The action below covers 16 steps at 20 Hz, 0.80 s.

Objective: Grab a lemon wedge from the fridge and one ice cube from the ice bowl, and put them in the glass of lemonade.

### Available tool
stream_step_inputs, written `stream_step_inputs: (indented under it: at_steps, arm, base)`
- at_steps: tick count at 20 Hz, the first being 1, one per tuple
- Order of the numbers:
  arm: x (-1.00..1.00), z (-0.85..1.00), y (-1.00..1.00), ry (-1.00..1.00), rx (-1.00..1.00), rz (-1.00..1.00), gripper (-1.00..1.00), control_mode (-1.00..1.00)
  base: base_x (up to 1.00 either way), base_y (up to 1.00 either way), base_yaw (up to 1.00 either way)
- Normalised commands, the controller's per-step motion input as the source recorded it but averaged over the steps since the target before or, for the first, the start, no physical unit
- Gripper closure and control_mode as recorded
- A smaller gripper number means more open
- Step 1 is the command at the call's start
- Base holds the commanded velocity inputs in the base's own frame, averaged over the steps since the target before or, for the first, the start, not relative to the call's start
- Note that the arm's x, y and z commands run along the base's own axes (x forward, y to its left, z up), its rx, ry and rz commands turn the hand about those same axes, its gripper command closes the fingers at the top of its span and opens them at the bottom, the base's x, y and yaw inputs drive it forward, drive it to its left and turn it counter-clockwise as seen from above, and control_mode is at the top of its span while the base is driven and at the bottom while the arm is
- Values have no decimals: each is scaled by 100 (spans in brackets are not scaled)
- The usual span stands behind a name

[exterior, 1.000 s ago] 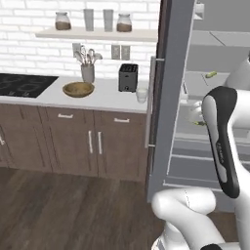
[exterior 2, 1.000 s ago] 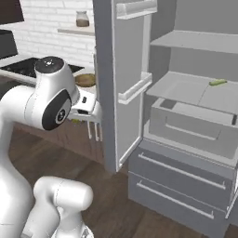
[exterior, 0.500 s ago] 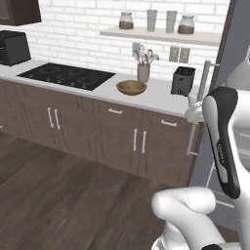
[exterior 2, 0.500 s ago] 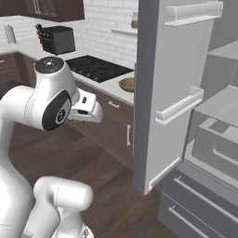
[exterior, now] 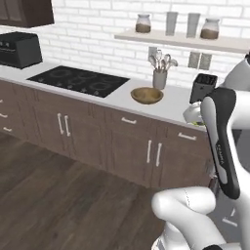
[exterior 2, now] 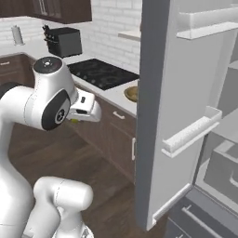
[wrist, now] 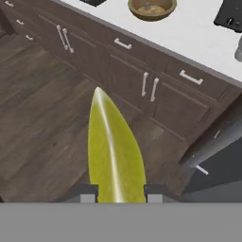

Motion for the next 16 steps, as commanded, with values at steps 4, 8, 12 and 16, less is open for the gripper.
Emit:
stream_step_inputs:
  at_steps: [4,8,12,16]
  arm:
    - [0,0,0,0,0,0,100,100]
    - [0,0,0,0,0,0,100,100]
    - [0,0,0,0,0,0,100,100]
    - [0,0,0,0,0,0,100,100]
  base:
    - [100,3,-3]
    - [100,19,-8]
    - [100,31,-11]
    - [100,4,-40]
